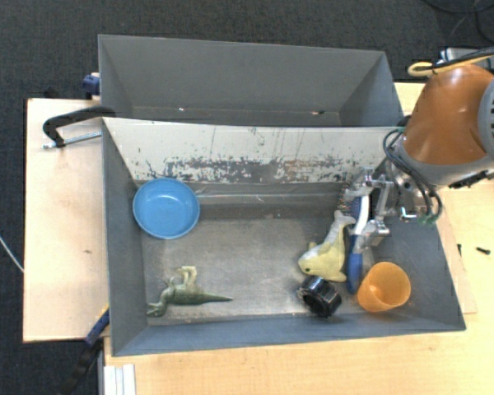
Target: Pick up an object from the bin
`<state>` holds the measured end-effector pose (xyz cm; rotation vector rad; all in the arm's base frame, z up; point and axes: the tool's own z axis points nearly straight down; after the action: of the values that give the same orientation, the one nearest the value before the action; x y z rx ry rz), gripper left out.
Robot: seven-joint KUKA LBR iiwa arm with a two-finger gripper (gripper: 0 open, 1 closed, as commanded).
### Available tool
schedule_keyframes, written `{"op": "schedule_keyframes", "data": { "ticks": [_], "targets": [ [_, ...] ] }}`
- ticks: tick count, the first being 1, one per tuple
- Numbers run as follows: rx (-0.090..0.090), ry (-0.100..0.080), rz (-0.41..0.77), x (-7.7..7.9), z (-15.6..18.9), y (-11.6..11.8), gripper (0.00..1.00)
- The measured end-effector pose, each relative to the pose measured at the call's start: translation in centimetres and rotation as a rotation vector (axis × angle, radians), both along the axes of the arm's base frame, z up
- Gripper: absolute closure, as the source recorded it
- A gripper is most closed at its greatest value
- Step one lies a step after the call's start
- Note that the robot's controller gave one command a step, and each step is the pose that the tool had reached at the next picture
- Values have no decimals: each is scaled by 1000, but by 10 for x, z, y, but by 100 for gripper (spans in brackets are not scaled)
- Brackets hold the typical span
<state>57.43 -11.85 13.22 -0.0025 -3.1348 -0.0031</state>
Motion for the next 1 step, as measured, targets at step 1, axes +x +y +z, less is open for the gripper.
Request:
{"op": "schedule_keyframes", "data": {
  "ticks": [1],
  "targets": [
    [-3,-11,484,-21,-58,65,0]
  ]
}}
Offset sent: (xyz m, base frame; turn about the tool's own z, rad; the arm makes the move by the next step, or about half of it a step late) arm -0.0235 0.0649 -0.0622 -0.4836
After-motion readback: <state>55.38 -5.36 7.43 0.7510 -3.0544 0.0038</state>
